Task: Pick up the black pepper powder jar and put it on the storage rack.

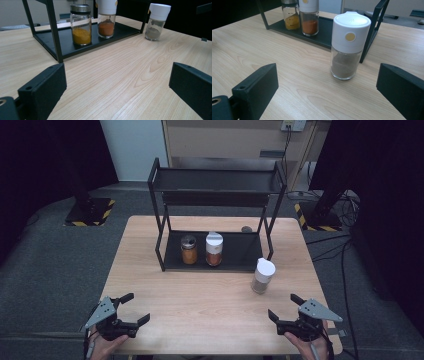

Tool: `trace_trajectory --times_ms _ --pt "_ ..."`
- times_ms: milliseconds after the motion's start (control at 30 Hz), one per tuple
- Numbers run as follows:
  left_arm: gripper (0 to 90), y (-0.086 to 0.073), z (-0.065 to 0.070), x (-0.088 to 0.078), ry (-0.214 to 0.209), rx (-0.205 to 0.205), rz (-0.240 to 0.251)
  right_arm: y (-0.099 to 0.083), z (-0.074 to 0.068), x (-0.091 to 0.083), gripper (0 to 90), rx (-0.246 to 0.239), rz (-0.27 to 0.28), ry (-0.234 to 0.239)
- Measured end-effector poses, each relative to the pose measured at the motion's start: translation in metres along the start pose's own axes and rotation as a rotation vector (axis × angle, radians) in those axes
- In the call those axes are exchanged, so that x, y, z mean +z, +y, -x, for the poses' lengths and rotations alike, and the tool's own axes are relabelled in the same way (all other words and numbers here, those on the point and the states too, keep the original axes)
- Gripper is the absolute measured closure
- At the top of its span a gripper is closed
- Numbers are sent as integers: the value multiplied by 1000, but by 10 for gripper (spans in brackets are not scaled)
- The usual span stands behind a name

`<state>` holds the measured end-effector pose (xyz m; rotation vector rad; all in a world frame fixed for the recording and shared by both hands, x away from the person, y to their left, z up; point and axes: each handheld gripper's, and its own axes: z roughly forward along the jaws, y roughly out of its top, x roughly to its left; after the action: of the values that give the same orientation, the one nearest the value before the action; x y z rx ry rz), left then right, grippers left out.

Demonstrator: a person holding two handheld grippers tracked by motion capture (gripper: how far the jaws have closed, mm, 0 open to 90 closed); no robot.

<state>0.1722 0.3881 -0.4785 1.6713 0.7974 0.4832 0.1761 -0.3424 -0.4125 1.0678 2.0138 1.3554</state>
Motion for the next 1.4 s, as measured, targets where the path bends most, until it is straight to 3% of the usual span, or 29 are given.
trace_trajectory --times_ms 367,600,967,1400 --pt "2 0 0 0 2 -2 3 24 2 -3 36 1 0 -21" --pt "1 -1 0 0 1 -3 5 46 3 7 39 1 -16 -27" --pt "1 -1 -1 -1 0 -4 6 72 5 45 43 1 -60 -37" --pt "2 -1 -1 0 -3 -1 6 76 18 100 70 31 -128 -91"
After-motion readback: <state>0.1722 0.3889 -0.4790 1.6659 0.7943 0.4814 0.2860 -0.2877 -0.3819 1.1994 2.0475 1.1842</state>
